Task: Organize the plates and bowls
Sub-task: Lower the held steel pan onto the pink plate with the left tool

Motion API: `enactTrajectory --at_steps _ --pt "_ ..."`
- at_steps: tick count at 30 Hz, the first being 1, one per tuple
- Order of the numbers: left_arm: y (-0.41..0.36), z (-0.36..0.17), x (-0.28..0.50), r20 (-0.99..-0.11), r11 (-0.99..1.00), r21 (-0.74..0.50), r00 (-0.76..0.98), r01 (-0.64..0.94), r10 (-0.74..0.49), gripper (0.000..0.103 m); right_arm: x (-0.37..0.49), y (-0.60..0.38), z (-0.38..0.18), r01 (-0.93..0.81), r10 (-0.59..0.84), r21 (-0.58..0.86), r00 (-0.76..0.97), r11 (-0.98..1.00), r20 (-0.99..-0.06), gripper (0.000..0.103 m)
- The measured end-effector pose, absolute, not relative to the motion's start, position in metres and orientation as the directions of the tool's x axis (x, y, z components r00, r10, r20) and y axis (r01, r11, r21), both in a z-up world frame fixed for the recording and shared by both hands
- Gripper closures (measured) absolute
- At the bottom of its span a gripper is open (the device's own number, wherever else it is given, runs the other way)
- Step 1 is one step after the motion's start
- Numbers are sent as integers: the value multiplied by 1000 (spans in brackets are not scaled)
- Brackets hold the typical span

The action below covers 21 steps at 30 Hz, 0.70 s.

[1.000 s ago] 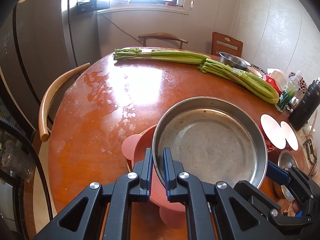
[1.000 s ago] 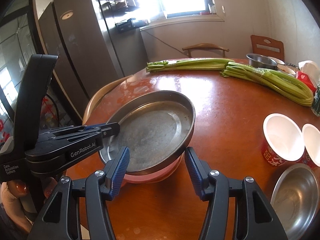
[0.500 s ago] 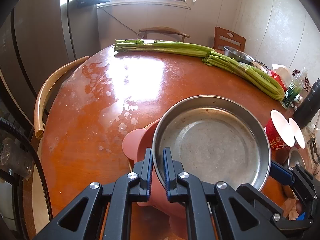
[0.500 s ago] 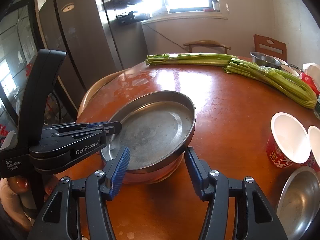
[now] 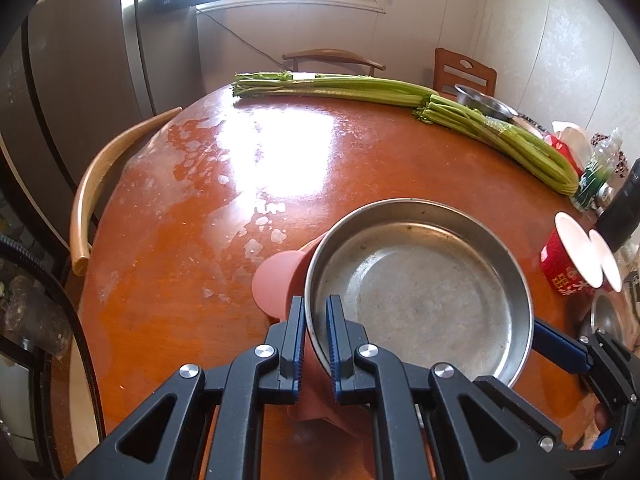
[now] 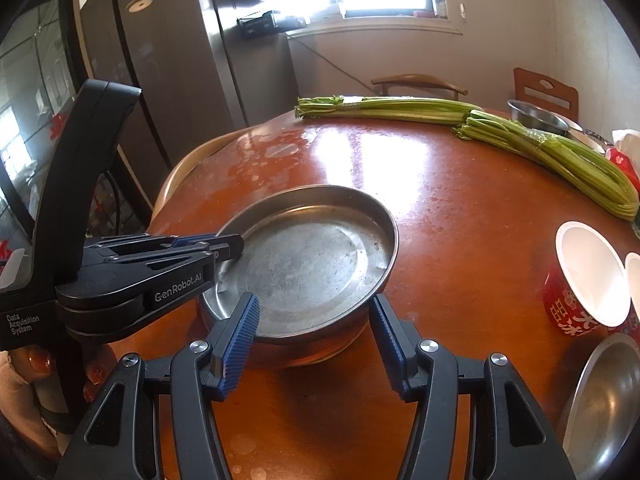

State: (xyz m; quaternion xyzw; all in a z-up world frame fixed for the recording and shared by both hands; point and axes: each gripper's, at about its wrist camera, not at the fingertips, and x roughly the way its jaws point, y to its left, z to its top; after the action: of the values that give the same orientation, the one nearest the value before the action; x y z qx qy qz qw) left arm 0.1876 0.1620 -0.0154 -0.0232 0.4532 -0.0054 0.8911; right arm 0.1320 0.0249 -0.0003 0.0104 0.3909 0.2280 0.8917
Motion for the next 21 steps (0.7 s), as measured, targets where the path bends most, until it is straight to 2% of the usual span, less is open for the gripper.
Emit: enactTrajectory --at_steps 21 --pt "173 -17 186 -806 996 -90 588 -16 -64 92 131 33 -13 -422 376 126 587 898 -717 43"
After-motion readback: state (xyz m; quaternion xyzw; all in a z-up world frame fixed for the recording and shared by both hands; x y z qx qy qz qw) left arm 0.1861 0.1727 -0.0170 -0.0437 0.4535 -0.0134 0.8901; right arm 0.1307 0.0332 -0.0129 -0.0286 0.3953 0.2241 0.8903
